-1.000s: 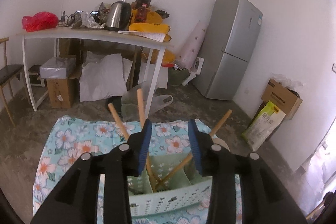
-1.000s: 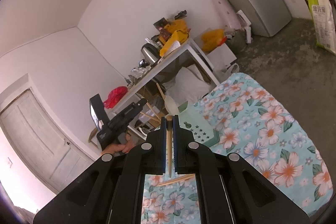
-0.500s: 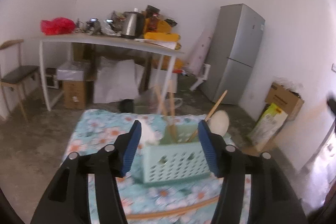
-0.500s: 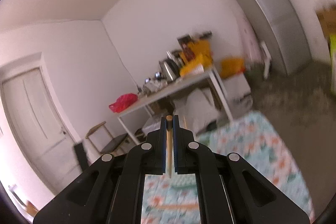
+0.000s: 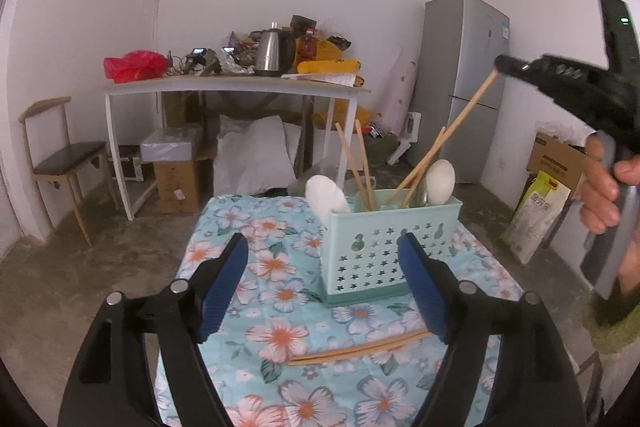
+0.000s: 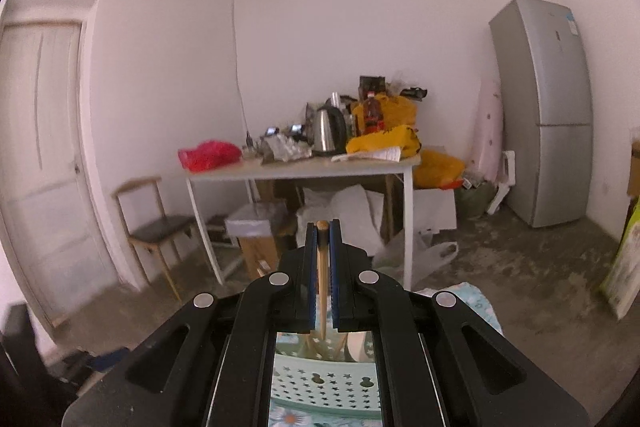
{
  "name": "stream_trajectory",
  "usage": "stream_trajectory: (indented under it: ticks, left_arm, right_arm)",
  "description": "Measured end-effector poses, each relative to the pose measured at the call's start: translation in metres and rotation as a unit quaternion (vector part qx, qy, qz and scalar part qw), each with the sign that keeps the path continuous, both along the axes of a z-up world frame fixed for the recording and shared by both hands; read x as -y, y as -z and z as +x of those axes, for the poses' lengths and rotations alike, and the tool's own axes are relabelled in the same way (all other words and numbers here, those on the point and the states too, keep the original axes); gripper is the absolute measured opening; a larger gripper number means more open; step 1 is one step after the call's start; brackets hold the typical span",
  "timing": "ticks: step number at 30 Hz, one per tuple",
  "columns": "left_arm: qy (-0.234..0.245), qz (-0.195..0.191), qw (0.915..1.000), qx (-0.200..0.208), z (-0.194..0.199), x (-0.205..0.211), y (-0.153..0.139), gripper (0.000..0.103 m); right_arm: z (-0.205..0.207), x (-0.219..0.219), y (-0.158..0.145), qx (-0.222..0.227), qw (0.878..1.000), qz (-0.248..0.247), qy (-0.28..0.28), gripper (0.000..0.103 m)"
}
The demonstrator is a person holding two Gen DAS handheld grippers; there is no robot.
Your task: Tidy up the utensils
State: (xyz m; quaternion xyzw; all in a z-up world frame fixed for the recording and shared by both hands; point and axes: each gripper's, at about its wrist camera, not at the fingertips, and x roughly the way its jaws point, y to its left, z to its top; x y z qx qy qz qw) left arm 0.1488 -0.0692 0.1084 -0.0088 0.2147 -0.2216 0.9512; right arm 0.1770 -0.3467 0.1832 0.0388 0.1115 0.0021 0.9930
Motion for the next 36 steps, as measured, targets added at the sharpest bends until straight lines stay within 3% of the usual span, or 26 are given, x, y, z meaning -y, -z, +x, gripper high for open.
stream_trajectory:
  ticks: [7, 16, 23, 30, 36]
  left_arm:
    - [-0.011, -0.001, 0.9999, 0.003, 0.002, -0.006, -0.003, 0.082]
    - [-0.004, -0.002, 1.0000, 0.005, 0.001, -0.004, -0.004, 0.084]
    - [0.006, -0.005, 0.9999, 0.007, 0.000, 0.008, -0.008, 0.086]
    - [0.005, -0.005, 0.9999, 0.011, -0.003, 0.011, -0.008, 0.089]
    - [0.005, -0.015, 0.9999, 0.005, -0.003, 0.009, -0.008, 0.089]
  right_arm:
    - [0.015, -0.012, 0.025, -0.027, 1.000, -0.014, -0.005, 0.004]
    - [-0.003, 0.002, 0.024, -0.036, 0.996, 0.062, -0.051, 0.010]
    - [-0.010, 0.007, 0.016, -0.031, 0.995, 0.082, -0.054, 0.010]
    - [-0.034, 0.025, 0.008, -0.008, 0.992, 0.120, -0.047, 0.022]
    - [-0.029, 0.021, 0.030, -0.044, 0.991, 0.113, -0.065, 0.039]
